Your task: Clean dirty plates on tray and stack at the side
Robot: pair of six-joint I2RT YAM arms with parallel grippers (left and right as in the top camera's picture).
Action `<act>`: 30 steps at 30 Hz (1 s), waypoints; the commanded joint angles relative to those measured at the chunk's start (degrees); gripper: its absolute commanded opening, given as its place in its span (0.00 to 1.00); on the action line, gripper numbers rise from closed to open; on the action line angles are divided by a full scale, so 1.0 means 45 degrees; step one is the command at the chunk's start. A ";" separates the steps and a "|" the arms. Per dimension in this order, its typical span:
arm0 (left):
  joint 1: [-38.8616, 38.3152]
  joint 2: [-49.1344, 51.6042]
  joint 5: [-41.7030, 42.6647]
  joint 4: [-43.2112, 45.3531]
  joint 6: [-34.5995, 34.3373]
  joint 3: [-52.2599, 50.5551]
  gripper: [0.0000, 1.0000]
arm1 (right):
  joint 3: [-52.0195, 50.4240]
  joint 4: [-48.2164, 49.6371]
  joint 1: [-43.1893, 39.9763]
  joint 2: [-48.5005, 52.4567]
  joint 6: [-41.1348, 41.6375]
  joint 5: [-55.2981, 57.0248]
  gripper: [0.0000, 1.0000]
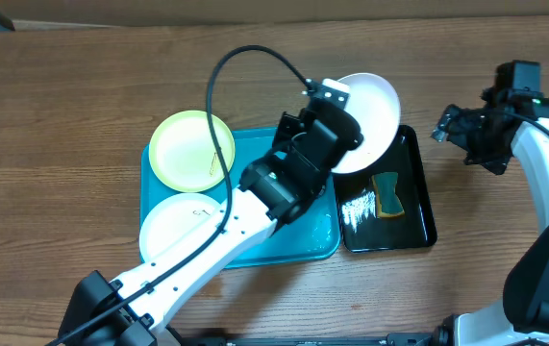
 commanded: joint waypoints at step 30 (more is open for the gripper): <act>-0.3240 0.4017 -0.6115 1.1006 1.6956 0.0321 0.04 | 0.0267 0.0151 -0.0967 -0.0282 0.0058 -0.0092 1.00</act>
